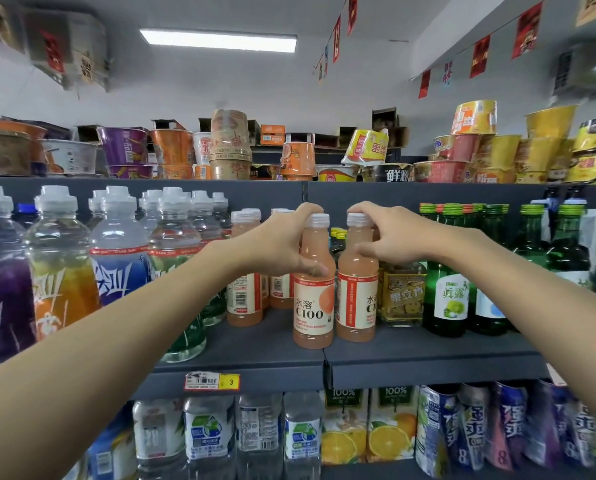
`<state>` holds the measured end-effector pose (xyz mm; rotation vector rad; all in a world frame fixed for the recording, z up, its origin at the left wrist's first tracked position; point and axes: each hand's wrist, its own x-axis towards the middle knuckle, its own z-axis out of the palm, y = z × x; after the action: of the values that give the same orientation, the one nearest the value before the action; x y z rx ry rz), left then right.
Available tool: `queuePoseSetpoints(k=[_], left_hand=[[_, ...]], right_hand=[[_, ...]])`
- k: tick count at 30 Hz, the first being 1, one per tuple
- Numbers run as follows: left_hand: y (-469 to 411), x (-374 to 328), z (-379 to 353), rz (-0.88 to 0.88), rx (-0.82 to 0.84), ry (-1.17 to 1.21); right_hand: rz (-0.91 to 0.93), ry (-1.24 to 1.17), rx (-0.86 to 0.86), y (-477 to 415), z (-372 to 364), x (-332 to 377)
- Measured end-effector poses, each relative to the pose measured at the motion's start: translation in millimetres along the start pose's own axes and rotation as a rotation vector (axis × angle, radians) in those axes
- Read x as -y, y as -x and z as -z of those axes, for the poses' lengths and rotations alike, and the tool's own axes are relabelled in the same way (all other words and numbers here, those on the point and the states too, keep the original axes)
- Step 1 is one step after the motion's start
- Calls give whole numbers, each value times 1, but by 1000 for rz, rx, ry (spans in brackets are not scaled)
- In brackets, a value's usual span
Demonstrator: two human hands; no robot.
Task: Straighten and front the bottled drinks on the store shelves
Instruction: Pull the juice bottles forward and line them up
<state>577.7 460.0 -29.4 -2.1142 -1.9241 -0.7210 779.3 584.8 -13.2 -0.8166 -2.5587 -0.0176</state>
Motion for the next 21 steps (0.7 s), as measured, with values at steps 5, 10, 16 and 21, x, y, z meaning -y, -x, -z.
queuePoseSetpoints(k=[5,10,16,21], left_hand=[[-10,-8,-11,-1,-17,6],[-20,-18,-17,14,-5,-32],[-19,-19,-12,22,88,-150],[-16,-18,-27,7,-11,-98]], right_hand=[[-15,116,-55,-1,6,-7],[1,187,-82,1,4,-16],[72,111,-13,-2,1,-21],[62,106,-46,-2,-3,-24]])
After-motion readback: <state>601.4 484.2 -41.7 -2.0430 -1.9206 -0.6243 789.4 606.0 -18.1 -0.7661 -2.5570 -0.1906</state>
